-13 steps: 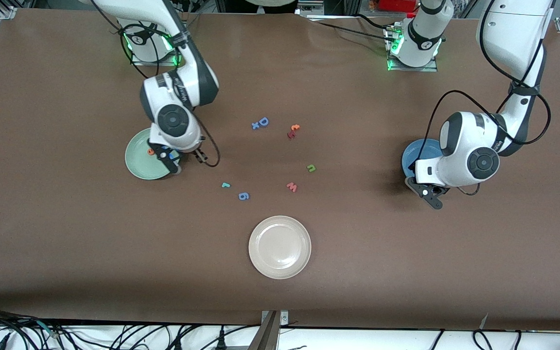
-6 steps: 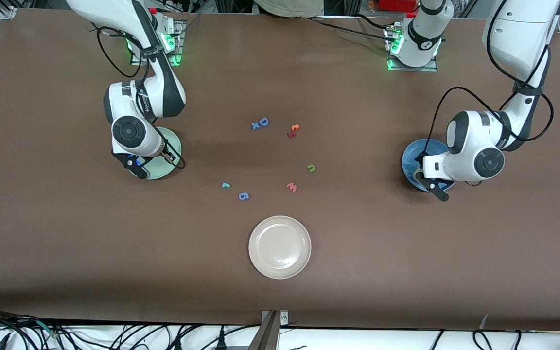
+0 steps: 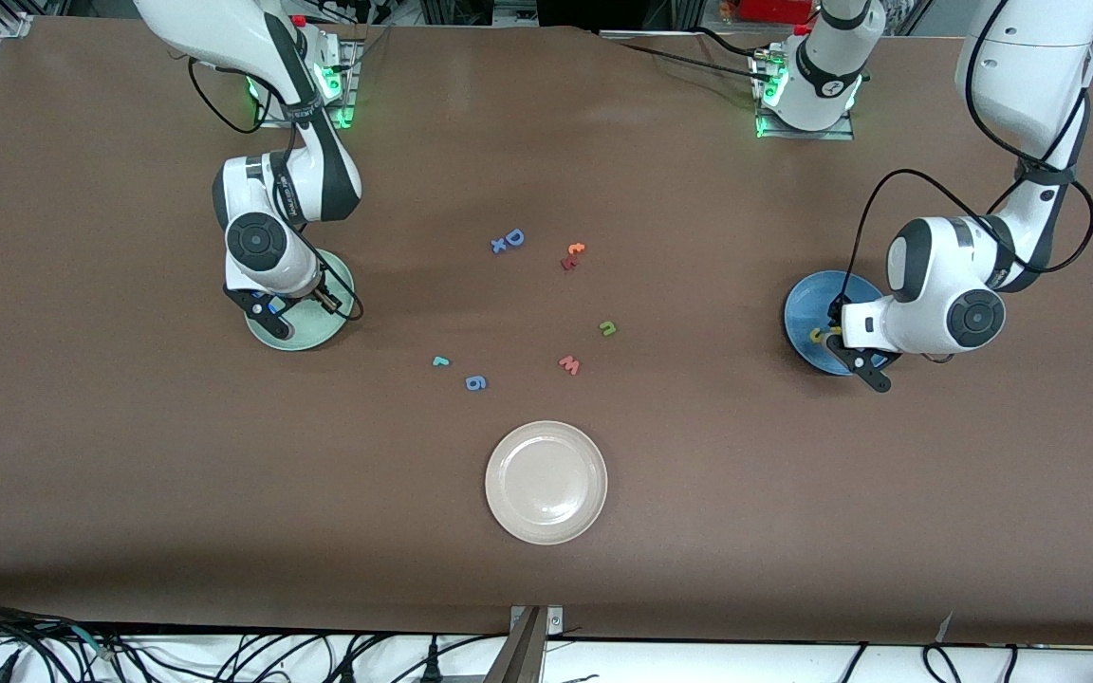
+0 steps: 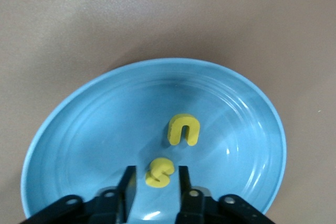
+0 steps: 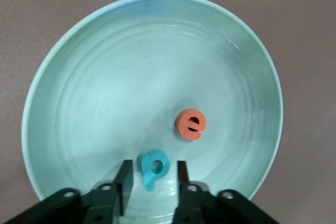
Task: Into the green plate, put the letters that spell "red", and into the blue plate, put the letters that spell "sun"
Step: 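Drop the s on the blue plate while the right gripper drops the p, then grasp the green u with the left gripper while the right gripper grasps the teal letter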
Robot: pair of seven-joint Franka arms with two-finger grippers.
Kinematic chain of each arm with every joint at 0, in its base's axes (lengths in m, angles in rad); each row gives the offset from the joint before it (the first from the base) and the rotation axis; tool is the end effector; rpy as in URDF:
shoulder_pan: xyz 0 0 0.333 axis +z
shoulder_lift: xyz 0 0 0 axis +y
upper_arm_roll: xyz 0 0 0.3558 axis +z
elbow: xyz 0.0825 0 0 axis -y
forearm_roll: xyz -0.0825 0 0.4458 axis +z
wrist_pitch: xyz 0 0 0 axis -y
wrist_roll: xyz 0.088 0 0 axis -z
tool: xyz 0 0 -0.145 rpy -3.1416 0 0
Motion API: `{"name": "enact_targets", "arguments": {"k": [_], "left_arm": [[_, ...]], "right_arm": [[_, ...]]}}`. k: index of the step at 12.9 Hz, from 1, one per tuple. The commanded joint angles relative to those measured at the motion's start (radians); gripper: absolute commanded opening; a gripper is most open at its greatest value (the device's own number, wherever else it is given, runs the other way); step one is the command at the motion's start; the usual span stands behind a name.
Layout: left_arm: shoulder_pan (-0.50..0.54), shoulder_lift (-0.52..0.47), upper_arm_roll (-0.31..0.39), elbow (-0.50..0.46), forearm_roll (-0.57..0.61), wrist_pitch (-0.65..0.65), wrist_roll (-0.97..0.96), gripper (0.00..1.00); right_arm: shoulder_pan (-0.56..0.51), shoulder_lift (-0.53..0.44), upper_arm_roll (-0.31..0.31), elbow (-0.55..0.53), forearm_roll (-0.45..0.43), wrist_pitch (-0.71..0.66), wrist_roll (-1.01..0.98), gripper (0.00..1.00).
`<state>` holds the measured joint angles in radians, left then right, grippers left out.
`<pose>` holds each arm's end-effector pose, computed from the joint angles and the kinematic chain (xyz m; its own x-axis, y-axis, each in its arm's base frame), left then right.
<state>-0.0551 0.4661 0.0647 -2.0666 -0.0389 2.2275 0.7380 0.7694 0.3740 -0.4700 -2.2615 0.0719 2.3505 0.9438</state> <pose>0.5968 0.0051 0.1311 0.7287 -0.6465 -0.2259 -0.6160 -0.7629 0.1963 0.5266 0.1485 0.1428 0.7656 -0.6424 -0.0335 -0.6129 -0.7443 0.2650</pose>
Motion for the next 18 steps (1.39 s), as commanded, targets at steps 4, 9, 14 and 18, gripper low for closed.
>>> {"name": "enact_targets", "arguments": {"k": [4, 9, 14, 18], "left_arm": [[-0.054, -0.038, -0.046, 0.049, -0.035, 0.015, 0.012, 1.0], [-0.222, -0.047, -0.104, 0.095, -0.118, 0.015, -0.289, 1.0], [-0.374, 0.017, -0.109, 0.196, -0.041, 0.059, -0.333, 1.0], [-0.468, 0.109, -0.109, 0.264, 0.014, 0.158, -0.293, 1.0]], "right_arm": [[-0.004, -0.119, 0.014, 0.042, 0.011, -0.077, -0.003, 0.75], [0.007, -0.119, 0.109, 0.184, -0.004, -0.1, -0.034, 0.75], [0.025, 0.071, 0.122, 0.365, 0.003, -0.043, -0.154, 0.96], [0.022, 0.235, 0.122, 0.515, 0.025, -0.02, -0.148, 0.96]]}}
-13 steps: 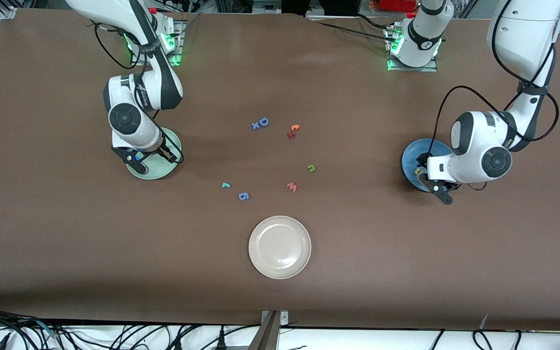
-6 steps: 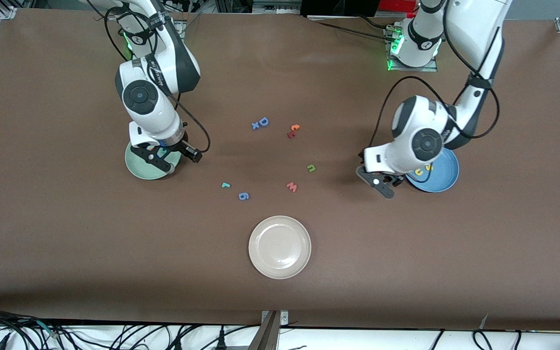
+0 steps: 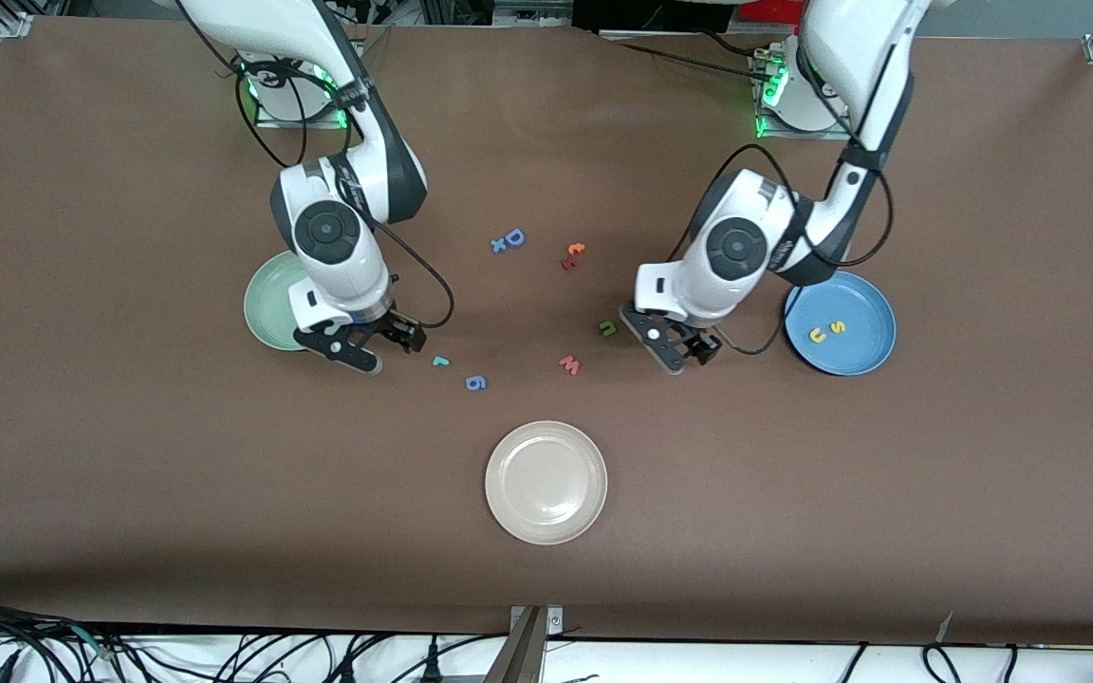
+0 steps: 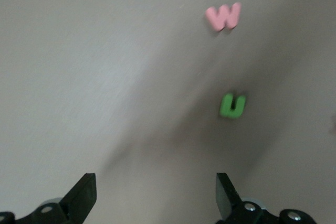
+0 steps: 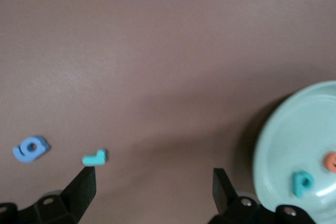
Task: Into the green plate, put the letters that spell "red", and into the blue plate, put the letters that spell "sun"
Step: 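Grasp the green u with the left gripper while the right gripper grasps the teal letter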
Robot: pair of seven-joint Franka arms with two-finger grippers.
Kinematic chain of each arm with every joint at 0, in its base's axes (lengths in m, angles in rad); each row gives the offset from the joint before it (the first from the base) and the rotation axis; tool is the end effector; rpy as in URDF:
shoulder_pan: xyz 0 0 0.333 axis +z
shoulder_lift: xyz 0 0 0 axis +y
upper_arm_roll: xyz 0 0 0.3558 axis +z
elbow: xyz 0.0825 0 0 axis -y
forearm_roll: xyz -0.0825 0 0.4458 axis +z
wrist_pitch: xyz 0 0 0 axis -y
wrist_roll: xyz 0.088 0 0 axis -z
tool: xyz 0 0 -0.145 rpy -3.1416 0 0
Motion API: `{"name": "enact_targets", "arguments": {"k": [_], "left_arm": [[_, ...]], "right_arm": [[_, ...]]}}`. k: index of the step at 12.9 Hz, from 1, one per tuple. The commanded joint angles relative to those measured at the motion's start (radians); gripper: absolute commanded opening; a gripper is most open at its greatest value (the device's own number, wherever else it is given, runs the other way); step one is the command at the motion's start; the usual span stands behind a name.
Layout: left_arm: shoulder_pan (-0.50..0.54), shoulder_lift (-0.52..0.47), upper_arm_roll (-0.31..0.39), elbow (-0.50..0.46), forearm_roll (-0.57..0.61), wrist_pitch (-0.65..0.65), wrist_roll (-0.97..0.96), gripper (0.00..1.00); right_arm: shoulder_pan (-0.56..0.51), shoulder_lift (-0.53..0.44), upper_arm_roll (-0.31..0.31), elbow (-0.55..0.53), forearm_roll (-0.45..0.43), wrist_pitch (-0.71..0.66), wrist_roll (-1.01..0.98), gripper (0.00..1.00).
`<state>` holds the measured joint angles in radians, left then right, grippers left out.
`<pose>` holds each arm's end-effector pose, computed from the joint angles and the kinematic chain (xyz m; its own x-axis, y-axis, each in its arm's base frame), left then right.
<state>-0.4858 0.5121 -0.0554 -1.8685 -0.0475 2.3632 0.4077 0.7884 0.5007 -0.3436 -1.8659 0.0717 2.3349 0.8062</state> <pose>0.5988 -0.3608 0.1909 0.6155 -0.7881 0.0070 -0.7868 -0.6140 0.0622 0.6276 0.3120 0.2156 0.9297 -0.3596 0.0799 -0.3654 -0.9277 0.0765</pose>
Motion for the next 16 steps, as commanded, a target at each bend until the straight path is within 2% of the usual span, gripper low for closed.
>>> {"name": "enact_targets", "arguments": {"k": [1, 3, 4, 5, 6, 8, 15, 16], "left_arm": [[-0.051, 0.08, 0.011, 0.071, 0.023, 0.04, 0.065, 1.0], [-0.065, 0.094, 0.011, 0.071, 0.023, 0.076, 0.115, 1.0], [-0.071, 0.106, 0.011, 0.072, 0.02, 0.076, 0.161, 1.0], [-0.079, 0.118, 0.011, 0.072, 0.018, 0.082, 0.19, 1.0], [-0.083, 0.13, 0.011, 0.071, 0.023, 0.12, 0.194, 1.0], [-0.099, 0.155, 0.011, 0.071, 0.025, 0.165, 0.194, 1.0], [-0.123, 0.184, 0.011, 0.069, 0.021, 0.185, 0.183, 1.0], [-0.123, 0.187, 0.011, 0.068, 0.021, 0.185, 0.183, 1.0]], "right_arm": [[0.017, 0.128, 0.0, 0.134, 0.058, -0.006, 0.007, 0.86], [0.02, 0.153, 0.001, 0.133, 0.112, 0.0, 0.01, 0.62], [0.019, 0.16, 0.005, 0.134, 0.167, 0.023, 0.007, 0.57], [0.02, 0.176, 0.015, 0.137, 0.228, 0.053, 0.002, 0.57], [0.022, 0.191, 0.024, 0.137, 0.244, 0.082, -0.001, 0.57], [0.022, 0.206, 0.035, 0.136, 0.244, 0.089, -0.004, 0.57], [0.028, 0.234, 0.041, 0.134, 0.246, 0.129, -0.002, 0.57], [0.028, 0.234, 0.043, 0.136, 0.246, 0.129, -0.001, 0.54]]}}
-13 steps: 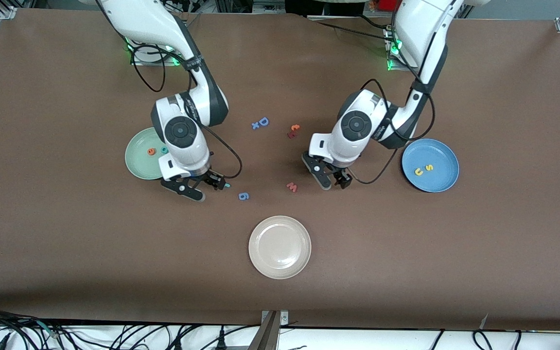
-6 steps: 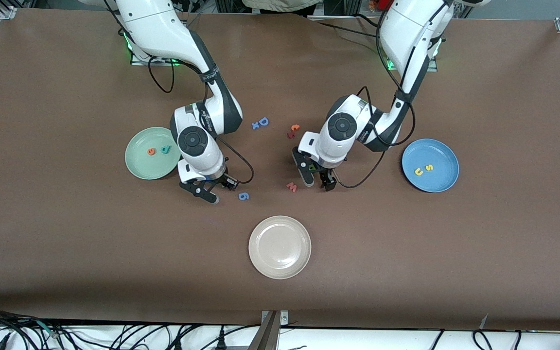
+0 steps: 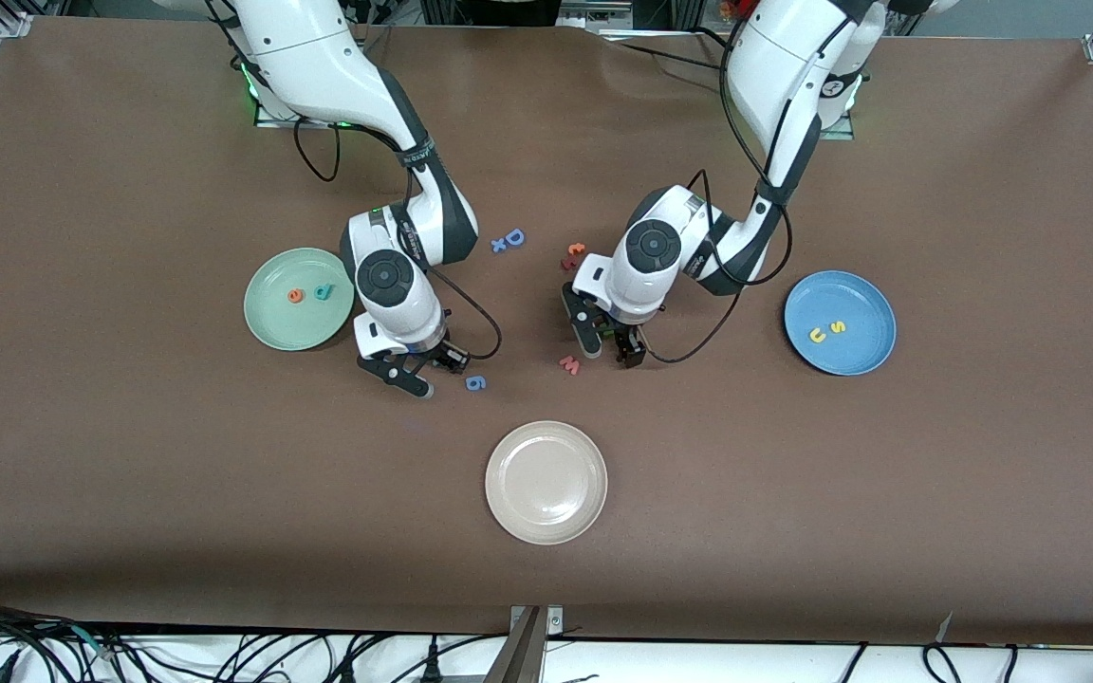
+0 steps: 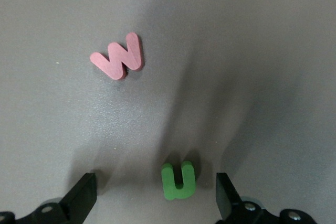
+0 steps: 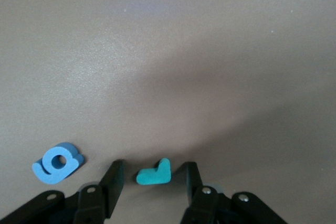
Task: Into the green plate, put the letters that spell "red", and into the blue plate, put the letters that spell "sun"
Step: 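Grasp the green u with the left gripper while the right gripper grasps the teal letter, then place the green u on the blue plate while the right gripper places the teal letter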
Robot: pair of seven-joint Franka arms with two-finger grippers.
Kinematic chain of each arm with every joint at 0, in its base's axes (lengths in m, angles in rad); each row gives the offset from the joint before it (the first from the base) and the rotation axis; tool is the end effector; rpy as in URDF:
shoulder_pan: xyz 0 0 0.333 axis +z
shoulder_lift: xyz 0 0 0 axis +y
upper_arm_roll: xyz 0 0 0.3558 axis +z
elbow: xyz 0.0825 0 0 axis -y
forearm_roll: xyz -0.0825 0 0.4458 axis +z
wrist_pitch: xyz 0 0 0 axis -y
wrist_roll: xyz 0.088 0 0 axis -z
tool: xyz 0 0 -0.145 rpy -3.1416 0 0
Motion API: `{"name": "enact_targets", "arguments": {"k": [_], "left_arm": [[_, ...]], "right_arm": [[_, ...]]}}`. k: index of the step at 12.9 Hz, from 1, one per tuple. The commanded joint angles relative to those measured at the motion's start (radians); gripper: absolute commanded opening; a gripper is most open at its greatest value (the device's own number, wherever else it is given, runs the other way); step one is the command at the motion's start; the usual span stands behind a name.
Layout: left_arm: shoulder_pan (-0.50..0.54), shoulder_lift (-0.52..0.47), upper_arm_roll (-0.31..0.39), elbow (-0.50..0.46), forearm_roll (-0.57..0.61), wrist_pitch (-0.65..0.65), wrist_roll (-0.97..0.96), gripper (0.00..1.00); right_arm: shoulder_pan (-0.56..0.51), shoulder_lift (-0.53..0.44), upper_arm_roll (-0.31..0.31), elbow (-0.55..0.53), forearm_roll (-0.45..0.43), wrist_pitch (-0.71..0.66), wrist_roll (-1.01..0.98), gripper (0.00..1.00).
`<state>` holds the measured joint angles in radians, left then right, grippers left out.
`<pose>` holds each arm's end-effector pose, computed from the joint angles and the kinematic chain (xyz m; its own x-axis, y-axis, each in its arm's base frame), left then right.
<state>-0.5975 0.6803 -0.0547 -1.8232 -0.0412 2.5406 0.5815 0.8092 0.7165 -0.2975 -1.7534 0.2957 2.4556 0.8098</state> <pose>0.5672 -0.4325 0.1078 0.3742 -0.9252 0.0626 -0.9273 -0.3731 0.0293 0.6282 0.3724 0.1227 0.8985 -0.4384 0.0217 -0.4380 -0.8987 -0.0209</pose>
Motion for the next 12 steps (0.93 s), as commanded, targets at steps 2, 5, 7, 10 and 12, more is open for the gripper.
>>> {"name": "enact_targets", "arguments": {"k": [2, 5, 7, 10, 12], "left_arm": [[-0.012, 0.022, 0.01, 0.024, 0.015, 0.007, 0.009, 0.99], [-0.012, 0.028, 0.012, 0.024, 0.015, 0.013, 0.011, 0.67], [-0.01, 0.033, 0.013, 0.022, 0.014, 0.021, 0.011, 0.56], [-0.008, 0.033, 0.013, 0.022, 0.014, 0.021, 0.011, 0.31], [-0.008, 0.033, 0.016, 0.022, 0.014, 0.021, 0.018, 0.19]], "right_arm": [[0.007, 0.017, -0.003, 0.021, 0.022, 0.008, -0.008, 0.39], [0.008, 0.015, -0.005, 0.021, 0.014, 0.006, -0.012, 0.17], [0.007, 0.012, -0.005, 0.023, 0.014, 0.003, -0.026, 0.13], [0.005, 0.003, -0.006, 0.025, 0.016, -0.003, -0.027, 0.13], [0.004, -0.017, -0.014, 0.025, 0.014, -0.03, -0.027, 0.13]]}}
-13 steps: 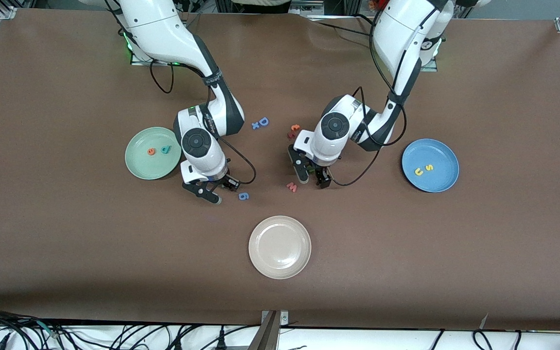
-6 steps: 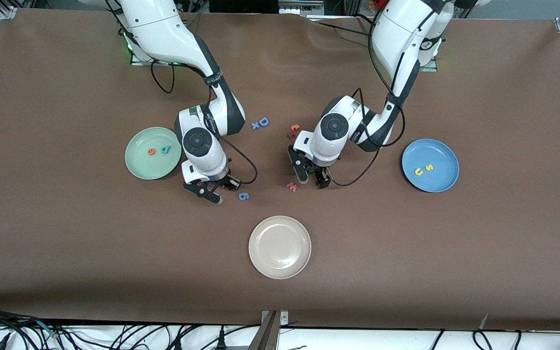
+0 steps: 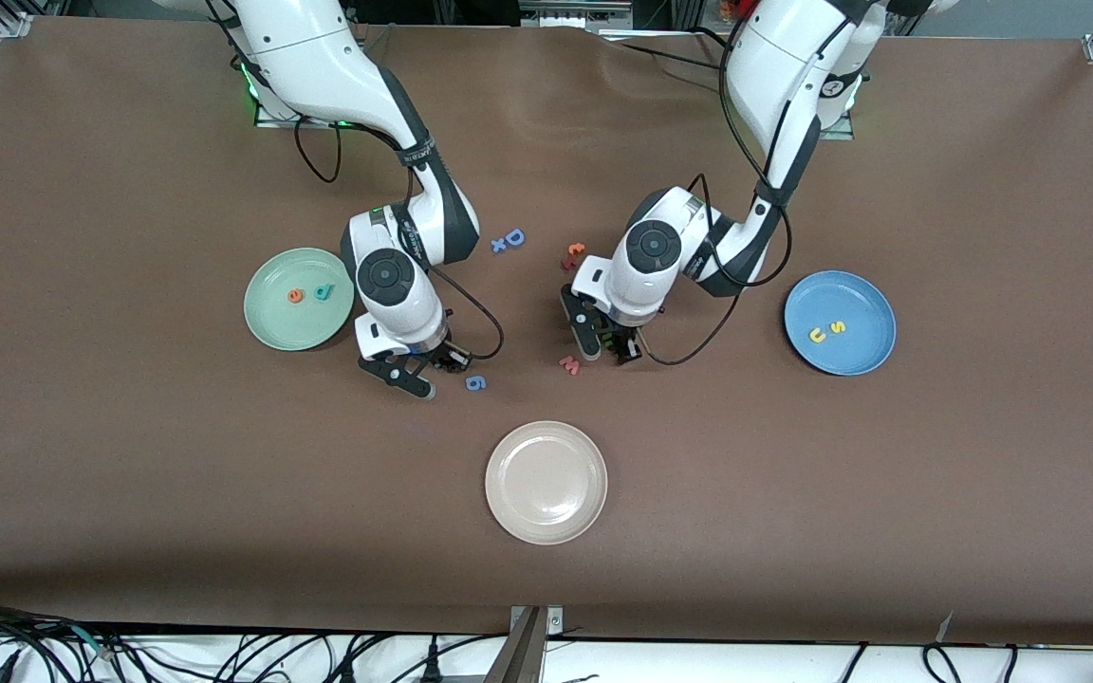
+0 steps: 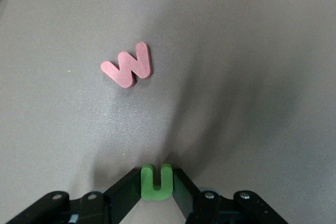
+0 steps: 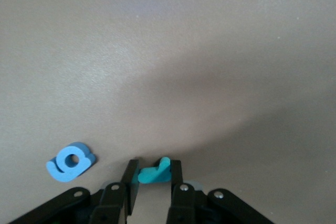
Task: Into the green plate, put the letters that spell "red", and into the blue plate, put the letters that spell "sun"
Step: 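Place the green u on the blue plate while the right gripper places the teal letter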
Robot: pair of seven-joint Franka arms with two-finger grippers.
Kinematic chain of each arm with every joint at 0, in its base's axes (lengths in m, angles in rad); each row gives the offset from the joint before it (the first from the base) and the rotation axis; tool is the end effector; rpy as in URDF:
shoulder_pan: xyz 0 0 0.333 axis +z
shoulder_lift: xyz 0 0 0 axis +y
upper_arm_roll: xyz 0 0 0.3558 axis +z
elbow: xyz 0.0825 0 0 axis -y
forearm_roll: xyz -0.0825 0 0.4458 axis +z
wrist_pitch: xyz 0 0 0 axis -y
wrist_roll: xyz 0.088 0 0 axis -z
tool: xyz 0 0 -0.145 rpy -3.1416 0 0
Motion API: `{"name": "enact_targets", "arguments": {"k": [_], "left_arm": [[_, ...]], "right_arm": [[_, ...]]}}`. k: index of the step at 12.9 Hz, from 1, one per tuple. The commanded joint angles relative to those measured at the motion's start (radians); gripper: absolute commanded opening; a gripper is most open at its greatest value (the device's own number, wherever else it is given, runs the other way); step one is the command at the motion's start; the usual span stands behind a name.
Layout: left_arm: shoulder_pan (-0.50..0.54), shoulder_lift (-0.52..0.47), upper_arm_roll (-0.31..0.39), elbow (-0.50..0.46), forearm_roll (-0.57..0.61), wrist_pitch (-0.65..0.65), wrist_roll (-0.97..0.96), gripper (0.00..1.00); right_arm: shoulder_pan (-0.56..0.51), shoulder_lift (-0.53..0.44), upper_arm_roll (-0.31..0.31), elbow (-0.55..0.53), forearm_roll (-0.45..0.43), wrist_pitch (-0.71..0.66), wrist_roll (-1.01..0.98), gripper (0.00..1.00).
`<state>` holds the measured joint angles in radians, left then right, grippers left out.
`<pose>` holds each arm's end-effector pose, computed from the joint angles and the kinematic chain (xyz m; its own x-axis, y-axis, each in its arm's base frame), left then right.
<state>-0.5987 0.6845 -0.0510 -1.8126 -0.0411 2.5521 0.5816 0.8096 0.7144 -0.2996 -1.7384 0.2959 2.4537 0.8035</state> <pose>0.5727 -0.4342 0.1103 0.3755 -0.9237 0.0764 -0.9268 -0.3752 0.0179 0.6336 0.3763 0.1308 0.9016 -0.4316 0.0299 -0.4306 -0.9019 -0.0336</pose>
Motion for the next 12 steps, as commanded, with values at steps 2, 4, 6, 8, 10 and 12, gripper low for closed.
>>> {"name": "enact_targets", "arguments": {"k": [2, 4, 6, 8, 10, 12], "left_arm": [[0.002, 0.021, 0.019, 0.012, 0.013, 0.007, 0.027, 0.16], [0.017, -0.014, 0.068, 0.004, 0.012, -0.013, 0.044, 0.13], [0.084, -0.078, 0.071, 0.002, 0.006, -0.134, 0.05, 0.14], [0.166, -0.16, 0.071, -0.001, 0.003, -0.298, 0.037, 0.15], [0.252, -0.221, 0.079, -0.023, 0.003, -0.415, 0.032, 0.17], [0.336, -0.252, 0.091, -0.056, 0.004, -0.49, 0.032, 0.18]], "right_arm": [[0.002, -0.055, -0.059, 0.01, 0.012, -0.096, -0.062, 0.13], [0.0, -0.099, -0.123, 0.005, 0.019, -0.226, -0.186, 0.13], [0.0, -0.151, -0.185, -0.03, 0.019, -0.324, -0.295, 0.13], [-0.001, -0.255, -0.245, -0.158, 0.022, -0.346, -0.476, 0.13], [0.0, -0.354, -0.32, -0.295, 0.022, -0.34, -0.594, 0.14], [0.0, -0.382, -0.372, -0.387, 0.022, -0.338, -0.665, 0.14]]}}
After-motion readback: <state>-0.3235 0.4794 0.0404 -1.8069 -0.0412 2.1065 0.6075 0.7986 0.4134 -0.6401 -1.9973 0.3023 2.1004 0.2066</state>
